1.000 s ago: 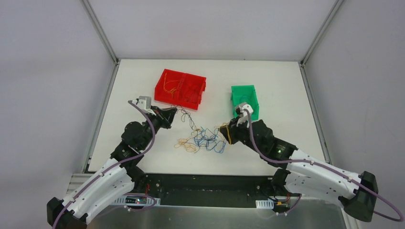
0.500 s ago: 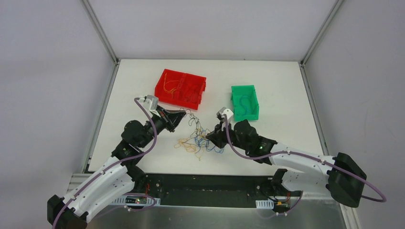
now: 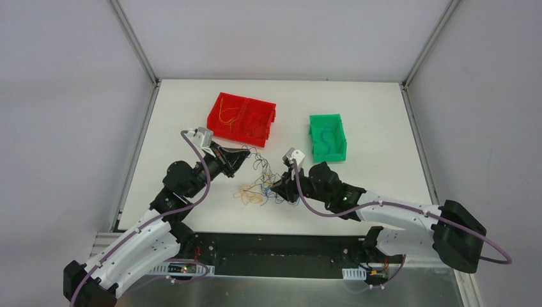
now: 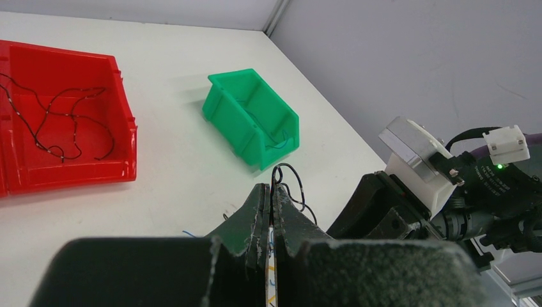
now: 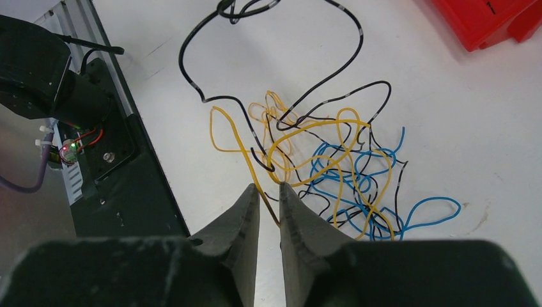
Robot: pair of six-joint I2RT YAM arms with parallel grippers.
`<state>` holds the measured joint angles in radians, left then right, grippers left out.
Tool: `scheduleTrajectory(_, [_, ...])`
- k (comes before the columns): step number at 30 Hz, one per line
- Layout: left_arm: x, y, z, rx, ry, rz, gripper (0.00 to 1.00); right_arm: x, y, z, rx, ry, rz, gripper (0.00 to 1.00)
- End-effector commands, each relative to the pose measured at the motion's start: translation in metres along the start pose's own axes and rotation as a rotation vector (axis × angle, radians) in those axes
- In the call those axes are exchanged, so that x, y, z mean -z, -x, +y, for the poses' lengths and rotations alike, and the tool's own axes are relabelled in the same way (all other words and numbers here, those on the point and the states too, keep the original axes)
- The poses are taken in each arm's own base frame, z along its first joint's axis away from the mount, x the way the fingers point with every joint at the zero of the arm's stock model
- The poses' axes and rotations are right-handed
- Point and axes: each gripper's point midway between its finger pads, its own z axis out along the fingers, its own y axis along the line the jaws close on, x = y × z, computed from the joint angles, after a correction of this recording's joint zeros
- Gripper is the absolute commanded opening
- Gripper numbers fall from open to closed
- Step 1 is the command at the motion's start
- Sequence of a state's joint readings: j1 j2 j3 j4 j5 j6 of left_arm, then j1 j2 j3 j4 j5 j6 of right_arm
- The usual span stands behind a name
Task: Untangle the cables
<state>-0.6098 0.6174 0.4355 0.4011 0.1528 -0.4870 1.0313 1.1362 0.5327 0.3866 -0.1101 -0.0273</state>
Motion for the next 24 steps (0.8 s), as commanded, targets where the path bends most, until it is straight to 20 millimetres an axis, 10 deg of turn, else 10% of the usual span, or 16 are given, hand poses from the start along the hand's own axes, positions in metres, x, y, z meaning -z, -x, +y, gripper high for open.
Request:
scheduleTrajectory(1, [-0.002, 0.030, -0.021, 0.006, -0.060, -0.081, 0.00, -0.004, 0.018, 0.006, 0.046, 0.013, -0.060, 0.20])
scheduleTrajectory(24, [-0.003, 0.029, -0.020, 0.012, -0.054, -0.080, 0.00, -0.013, 0.026, -0.015, 0.101, -0.123, -0.105, 0.33])
